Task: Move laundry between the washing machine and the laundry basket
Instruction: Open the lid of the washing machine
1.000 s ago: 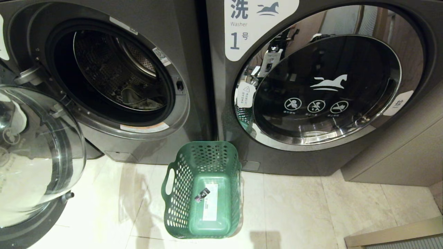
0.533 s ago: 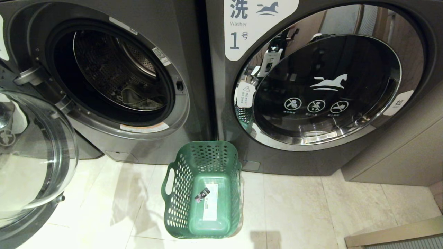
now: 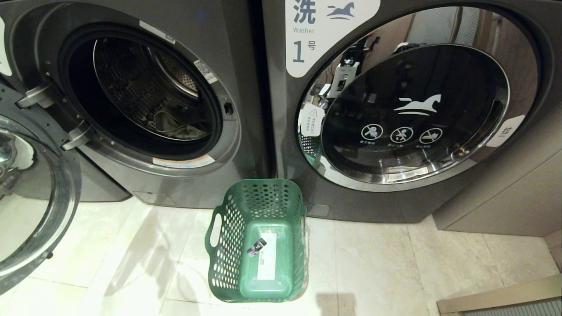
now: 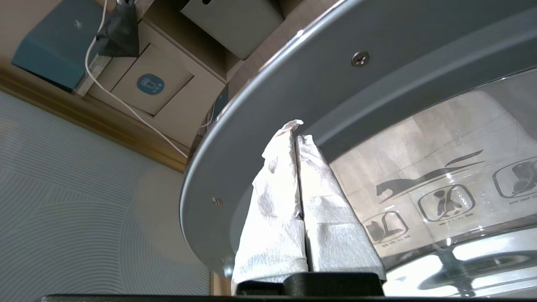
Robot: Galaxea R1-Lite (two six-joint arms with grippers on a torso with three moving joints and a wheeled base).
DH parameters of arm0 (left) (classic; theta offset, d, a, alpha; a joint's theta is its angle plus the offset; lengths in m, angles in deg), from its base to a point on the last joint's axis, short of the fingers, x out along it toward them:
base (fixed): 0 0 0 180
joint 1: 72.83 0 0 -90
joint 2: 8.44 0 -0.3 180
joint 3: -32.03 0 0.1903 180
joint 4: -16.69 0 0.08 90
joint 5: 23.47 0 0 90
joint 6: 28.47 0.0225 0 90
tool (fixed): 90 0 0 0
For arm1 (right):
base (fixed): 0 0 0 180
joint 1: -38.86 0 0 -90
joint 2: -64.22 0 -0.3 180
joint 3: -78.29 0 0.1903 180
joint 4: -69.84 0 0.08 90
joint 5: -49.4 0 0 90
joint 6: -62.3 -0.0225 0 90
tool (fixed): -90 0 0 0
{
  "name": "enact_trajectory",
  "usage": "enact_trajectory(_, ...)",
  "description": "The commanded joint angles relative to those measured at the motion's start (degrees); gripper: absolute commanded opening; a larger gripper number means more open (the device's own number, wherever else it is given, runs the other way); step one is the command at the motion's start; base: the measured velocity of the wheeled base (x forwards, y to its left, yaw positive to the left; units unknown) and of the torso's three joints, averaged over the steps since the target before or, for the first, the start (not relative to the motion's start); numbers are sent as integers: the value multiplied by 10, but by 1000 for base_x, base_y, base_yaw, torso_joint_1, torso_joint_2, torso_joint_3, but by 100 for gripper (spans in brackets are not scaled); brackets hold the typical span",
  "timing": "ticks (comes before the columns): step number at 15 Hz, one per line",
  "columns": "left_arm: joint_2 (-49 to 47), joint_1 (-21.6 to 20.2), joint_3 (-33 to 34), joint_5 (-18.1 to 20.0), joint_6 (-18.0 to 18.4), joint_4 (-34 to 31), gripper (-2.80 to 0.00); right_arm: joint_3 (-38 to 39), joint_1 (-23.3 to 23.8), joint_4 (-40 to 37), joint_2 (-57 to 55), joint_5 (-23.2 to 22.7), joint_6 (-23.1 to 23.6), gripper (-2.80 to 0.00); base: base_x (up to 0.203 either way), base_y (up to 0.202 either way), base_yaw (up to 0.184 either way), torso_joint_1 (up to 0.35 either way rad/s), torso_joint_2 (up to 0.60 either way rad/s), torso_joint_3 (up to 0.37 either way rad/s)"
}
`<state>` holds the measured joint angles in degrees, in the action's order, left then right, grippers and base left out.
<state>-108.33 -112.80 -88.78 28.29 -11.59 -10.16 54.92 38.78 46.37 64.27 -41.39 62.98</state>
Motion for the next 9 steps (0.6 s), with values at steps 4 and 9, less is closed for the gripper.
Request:
enact_trajectory(4,-25,-5,-15,0,-23,-1,-280,0,0,0,0,-1,0,-280,0,0,0,0,0,0)
enact_trajectory(9,78,33,107,66,-68,-1,-280,0,0,0,0,-1,0,-280,0,0,0,0,0,0)
